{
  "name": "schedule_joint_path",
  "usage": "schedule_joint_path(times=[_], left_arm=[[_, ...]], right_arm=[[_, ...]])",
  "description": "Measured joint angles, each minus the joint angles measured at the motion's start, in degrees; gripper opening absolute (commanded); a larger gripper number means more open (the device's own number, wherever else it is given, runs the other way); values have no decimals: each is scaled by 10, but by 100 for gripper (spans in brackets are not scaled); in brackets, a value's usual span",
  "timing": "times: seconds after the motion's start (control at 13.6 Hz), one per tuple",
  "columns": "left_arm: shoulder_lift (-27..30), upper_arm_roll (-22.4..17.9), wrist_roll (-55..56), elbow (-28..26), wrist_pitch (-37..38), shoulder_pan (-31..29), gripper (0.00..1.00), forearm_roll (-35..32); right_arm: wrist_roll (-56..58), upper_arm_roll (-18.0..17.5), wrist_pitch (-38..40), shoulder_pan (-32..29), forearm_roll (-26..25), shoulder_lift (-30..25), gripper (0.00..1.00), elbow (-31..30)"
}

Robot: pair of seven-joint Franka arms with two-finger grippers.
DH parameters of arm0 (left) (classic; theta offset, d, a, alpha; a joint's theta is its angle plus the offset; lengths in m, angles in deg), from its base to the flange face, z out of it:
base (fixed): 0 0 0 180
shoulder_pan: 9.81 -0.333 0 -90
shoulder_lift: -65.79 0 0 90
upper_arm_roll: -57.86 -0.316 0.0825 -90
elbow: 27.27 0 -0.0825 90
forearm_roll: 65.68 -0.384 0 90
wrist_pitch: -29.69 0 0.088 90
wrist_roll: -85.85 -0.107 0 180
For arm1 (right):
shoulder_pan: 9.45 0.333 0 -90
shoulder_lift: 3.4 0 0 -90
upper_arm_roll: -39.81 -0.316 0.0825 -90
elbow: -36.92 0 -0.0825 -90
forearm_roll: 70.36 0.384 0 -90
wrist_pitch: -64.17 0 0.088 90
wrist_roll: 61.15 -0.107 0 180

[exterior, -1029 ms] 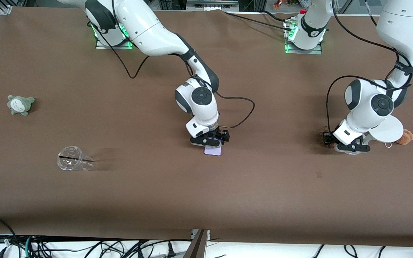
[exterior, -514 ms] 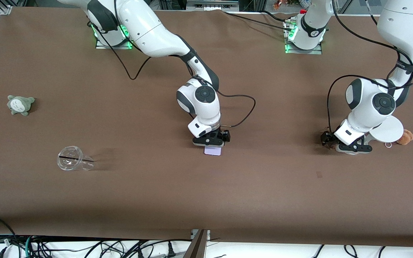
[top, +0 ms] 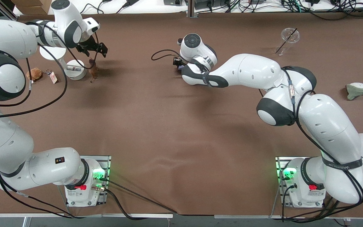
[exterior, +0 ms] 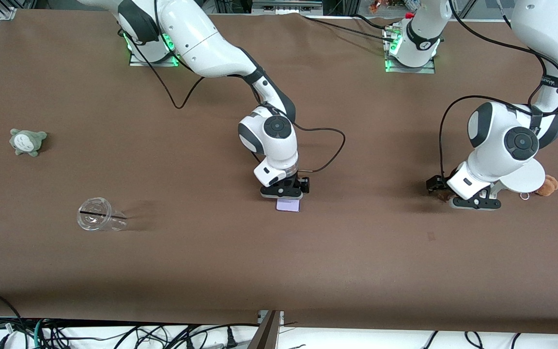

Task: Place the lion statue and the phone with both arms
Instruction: 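Set the lion beside the lamp while the right gripper lifts the phone, then carry the phone toward the glass cup while the left gripper withdraws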

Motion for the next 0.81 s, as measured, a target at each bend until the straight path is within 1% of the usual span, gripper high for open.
schedule_joint_path(times=[0.15,0.29,0.59,0.81], left_arm=[[1,10,9,41,49,1,100,0],[1,10,10,92,110,1,100,0],[3,14,10,205,241,2,100,0],[7,27,12,287,330,4,100,2]], right_arm=[[6,2,0,-1,0,0,50,3],[26,7,0,-7,0,0,50,3],[77,8,11,-25,0,-1,50,5],[115,13,23,-27,0,-7,50,1]])
